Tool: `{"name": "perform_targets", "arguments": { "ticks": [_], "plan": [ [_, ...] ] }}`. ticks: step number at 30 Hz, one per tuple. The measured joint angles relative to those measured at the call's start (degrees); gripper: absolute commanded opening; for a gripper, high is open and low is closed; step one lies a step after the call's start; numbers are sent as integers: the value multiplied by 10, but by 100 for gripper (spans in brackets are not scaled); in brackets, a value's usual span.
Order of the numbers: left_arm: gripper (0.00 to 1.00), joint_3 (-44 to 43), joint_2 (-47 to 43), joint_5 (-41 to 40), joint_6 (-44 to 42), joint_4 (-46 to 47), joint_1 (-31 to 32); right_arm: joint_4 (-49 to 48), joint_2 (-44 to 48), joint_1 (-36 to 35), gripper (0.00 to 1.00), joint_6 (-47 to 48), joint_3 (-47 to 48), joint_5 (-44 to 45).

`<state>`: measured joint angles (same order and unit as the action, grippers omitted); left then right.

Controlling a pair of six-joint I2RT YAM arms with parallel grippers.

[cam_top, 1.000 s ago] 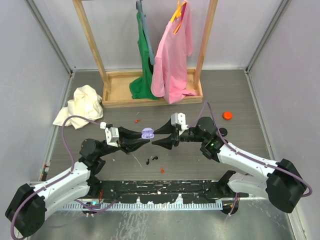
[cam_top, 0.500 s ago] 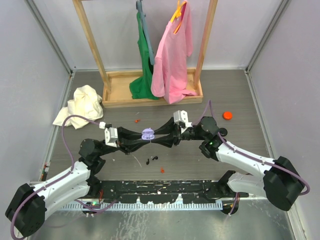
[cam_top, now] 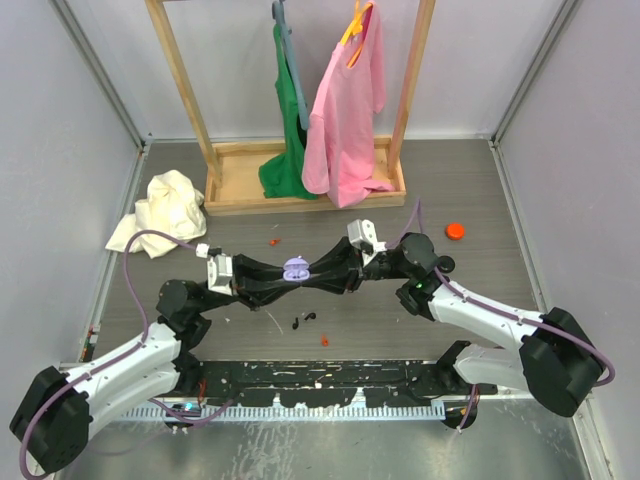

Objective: Insert the wireless bluetooth earbuds into the charging case
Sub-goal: Adjust the charging case.

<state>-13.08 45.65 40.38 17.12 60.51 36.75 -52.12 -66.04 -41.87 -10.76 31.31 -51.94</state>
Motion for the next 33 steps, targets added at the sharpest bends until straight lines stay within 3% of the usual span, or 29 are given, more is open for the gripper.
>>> {"name": "perform_targets", "arguments": {
  "ticks": [7,13,17,21,23,27,33],
  "plan": [
    [15,0,-17,-9,-2,-35,6,-1,0,9,1,-15,-2,-20],
    [20,0,-37,-14,-5,-72,11,-1,0,14,1,-25,-2,-33],
    [18,0,-40,-16,-7,-82,12,1,0,16,1,-29,-2,-36],
    [7,0,-40,-20,-7,-86,12,3,0,18,1,-29,-2,-37],
    [1,0,-41,-22,-7,-86,13,3,0,19,6,-29,-2,-37],
    [0,0,-43,-25,-7,-90,14,1,-1,19,21,-36,-2,-39],
    [0,0,-35,-25,-10,-92,12,-31,-25,27,31,-66,-2,-52]
  ]
}}
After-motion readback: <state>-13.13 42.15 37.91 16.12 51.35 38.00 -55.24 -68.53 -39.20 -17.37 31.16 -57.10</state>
